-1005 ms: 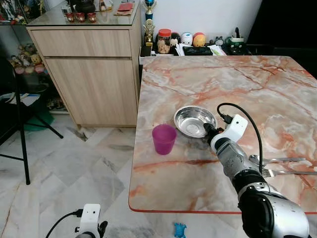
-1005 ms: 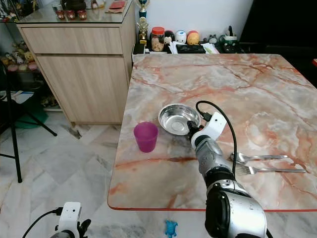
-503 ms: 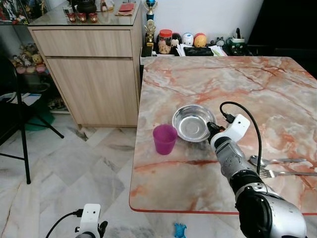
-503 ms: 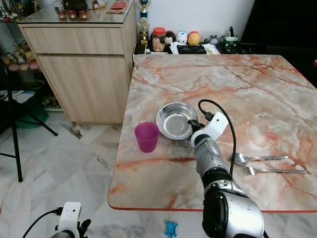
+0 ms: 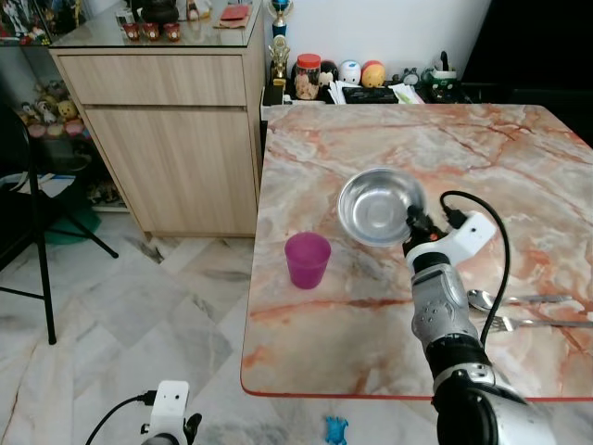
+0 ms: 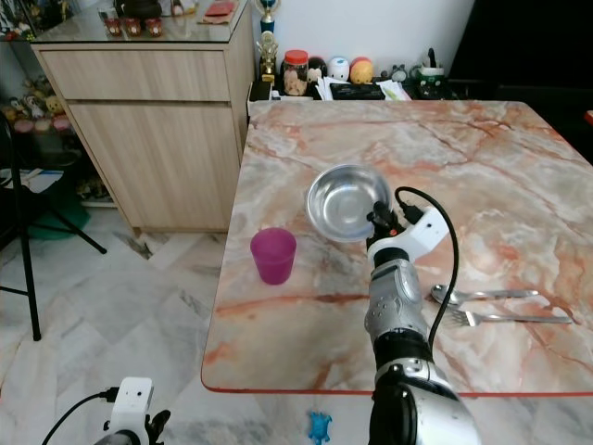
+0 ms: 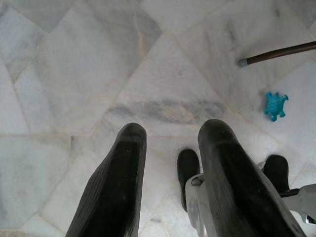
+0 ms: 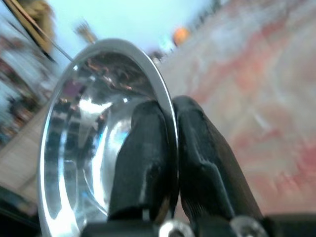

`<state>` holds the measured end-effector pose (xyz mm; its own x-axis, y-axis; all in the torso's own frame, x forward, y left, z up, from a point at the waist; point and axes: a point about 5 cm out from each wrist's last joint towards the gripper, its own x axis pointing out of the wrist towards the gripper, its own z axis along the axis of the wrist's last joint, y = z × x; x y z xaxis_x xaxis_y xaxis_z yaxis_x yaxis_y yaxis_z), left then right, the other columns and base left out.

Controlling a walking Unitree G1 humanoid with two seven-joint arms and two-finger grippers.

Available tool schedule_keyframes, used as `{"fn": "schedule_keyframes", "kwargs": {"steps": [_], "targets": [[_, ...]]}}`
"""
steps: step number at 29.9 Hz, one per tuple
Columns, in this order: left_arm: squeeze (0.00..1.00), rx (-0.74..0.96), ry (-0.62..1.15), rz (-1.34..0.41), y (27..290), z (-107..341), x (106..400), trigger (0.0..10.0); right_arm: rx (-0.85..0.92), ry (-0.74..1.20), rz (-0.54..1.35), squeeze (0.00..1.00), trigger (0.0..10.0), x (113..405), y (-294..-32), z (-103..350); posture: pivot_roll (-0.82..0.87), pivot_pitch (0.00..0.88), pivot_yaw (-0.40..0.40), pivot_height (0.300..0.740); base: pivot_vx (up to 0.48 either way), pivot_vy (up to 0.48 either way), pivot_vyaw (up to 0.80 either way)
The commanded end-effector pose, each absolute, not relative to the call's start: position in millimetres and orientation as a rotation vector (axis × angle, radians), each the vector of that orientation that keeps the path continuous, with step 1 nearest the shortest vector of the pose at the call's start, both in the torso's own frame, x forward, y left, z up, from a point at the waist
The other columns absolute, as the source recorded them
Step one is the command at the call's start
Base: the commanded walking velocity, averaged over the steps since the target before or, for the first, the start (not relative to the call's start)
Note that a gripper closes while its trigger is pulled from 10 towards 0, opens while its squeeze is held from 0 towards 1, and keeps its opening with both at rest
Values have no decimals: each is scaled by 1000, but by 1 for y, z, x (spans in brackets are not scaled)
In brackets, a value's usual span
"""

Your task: Setting the table

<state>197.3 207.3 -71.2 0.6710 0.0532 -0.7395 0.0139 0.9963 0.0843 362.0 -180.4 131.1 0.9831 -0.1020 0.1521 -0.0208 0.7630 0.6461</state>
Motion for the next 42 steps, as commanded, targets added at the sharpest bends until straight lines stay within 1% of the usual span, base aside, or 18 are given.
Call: {"fn": "schedule_keyframes", "kwargs": {"steps": [1, 9, 14, 24, 34, 42], "targets": [[0, 94, 853, 31, 213, -73, 191, 10000, 710, -278, 3, 0, 10000, 356, -180, 145, 78, 0, -28, 740, 0, 0, 0], [0, 73, 874, 71, 222, -77, 181, 10000, 728, -423, 143, 0, 10000, 331, -168, 167, 77, 0, -23, 740, 0, 0, 0], [0, 73, 886, 67, 221, -79, 177, 10000, 714, -433, 176, 0, 10000, 326, -164, 171, 73, 0, -22, 740, 0, 0, 0], [0, 77, 874, 46, 215, -77, 183, 10000, 694, -397, 232, 0, 10000, 320, -156, 176, 70, 0, -27, 740, 0, -434, 0], [0, 80, 873, 47, 216, -77, 183, 10000, 688, -375, 257, 0, 10000, 319, -148, 176, 66, 0, -24, 740, 0, -439, 0], [0, 81, 871, 46, 215, -76, 185, 10000, 682, -366, 253, 0, 10000, 318, -148, 176, 70, 0, -22, 740, 0, -442, 0]]}}
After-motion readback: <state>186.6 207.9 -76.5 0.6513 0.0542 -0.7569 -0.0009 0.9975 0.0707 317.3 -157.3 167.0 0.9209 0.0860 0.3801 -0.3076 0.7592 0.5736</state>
